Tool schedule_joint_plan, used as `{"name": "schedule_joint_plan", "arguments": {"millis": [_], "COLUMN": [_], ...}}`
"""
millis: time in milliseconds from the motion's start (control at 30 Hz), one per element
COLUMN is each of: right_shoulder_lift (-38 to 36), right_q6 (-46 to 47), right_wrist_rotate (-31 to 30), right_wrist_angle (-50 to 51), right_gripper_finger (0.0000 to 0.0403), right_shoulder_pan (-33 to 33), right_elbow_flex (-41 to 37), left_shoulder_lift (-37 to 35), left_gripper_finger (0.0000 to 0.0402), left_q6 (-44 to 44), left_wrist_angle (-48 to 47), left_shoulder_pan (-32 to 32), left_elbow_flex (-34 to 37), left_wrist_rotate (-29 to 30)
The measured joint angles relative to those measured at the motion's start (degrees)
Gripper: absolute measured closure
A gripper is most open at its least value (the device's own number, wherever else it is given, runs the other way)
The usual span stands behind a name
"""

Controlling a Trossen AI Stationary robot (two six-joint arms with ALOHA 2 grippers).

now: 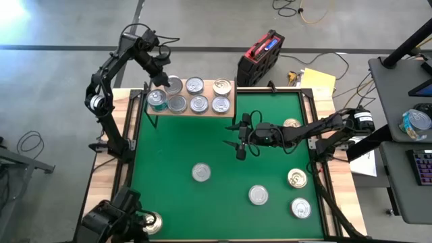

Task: Stack canned seafood by type on shelf
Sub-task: Put the middle left red tuna can on the shelf

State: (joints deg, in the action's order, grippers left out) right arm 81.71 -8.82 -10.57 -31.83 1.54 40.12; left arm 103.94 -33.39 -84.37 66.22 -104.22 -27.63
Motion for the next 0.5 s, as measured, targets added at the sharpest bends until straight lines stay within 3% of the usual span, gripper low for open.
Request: {"name": "schedule_joint_plan", "arguments": {"millis": [100, 333, 500], "right_shoulder_lift": [0.0, 0.0, 0.0], "right_q6": [0.0, -0.1, -0.1], "right_wrist_rotate": [0.0, 0.0, 0.0], "right_wrist_angle": [0.1, 0.0, 0.1], "right_gripper_finger": [0.0155, 0.014, 0.0131], "right_shoulder_pan": [0.0, 0.0, 0.0], "right_elbow_flex": [0.0, 0.0, 0.0], "left_shoulder_lift": [0.0, 0.0, 0.0], "left_gripper_finger": [0.0273, 0.0206, 0.0192], "left_q6": [0.2, 0.9, 1.4], "left_wrist_angle": [-0.2, -0.1, -0.1], "left_shoulder_pan": [0.0, 0.0, 0.0], "left_elbow_flex": [0.0, 0.0, 0.0], "left_wrist_rotate": [0.0, 0.0, 0.1]}}
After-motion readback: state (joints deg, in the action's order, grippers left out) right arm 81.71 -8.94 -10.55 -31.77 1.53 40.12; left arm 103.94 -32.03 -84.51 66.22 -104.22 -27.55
